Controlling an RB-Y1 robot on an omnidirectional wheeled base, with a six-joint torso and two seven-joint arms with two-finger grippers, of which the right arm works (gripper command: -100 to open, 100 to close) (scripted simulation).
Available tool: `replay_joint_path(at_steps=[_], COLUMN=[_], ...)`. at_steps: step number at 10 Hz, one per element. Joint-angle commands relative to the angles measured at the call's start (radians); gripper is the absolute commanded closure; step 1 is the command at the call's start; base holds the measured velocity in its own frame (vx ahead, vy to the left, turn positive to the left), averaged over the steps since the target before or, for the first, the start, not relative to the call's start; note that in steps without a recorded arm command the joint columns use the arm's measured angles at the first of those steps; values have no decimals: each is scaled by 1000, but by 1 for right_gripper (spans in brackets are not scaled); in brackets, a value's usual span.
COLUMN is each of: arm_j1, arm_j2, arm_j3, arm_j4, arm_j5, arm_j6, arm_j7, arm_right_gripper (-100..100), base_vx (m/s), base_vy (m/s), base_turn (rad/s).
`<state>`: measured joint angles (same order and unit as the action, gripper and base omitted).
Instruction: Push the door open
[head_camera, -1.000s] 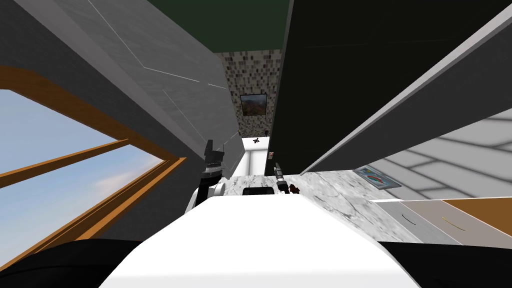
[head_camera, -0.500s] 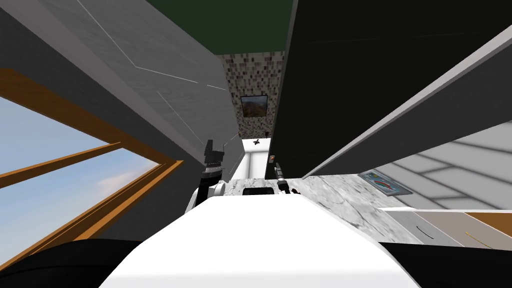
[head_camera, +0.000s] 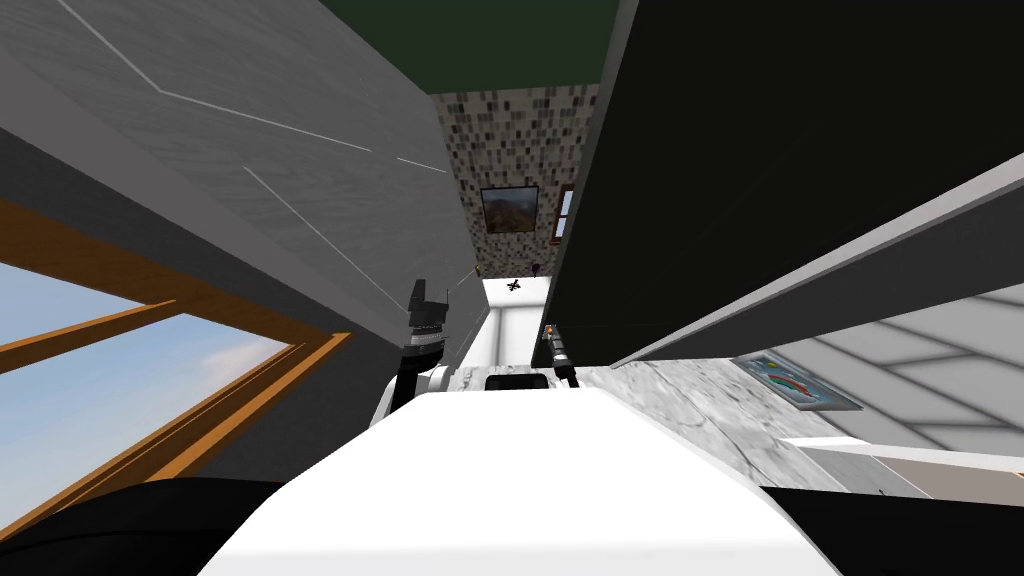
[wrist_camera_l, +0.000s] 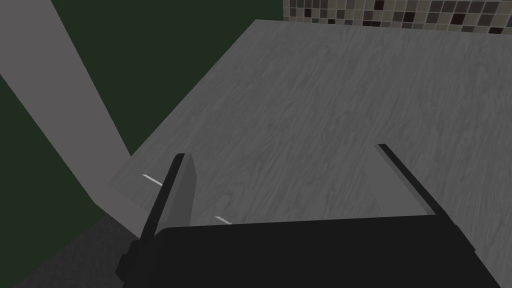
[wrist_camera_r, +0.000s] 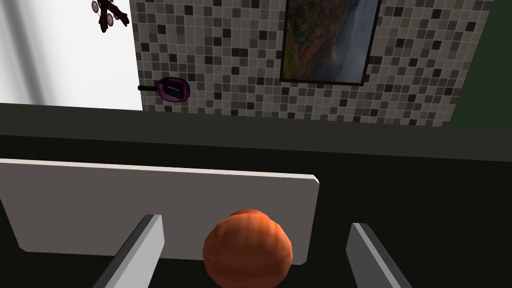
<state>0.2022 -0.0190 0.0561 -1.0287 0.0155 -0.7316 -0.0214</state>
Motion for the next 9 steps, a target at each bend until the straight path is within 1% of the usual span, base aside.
replay_joint_path(at_steps=[1, 2, 7, 8, 9], arm_j1=[0, 0, 0, -1, -2], arm_j2=[0, 0, 0, -7, -8], arm_j3=[0, 0, 0, -9, -12], arm_j4=[0, 0, 0, 4, 4], arm_j5=[0, 0, 0, -4, -5], arm_j6=[0, 0, 0, 2, 2], arm_j7=[0, 0, 0, 3, 4], arm_right_gripper=[-100, 100, 100, 100, 100], base_vx=[73, -14, -12, 78, 141], base_vy=[-4, 3, 0, 25, 35], base_turn=[-3, 5, 1, -22, -34])
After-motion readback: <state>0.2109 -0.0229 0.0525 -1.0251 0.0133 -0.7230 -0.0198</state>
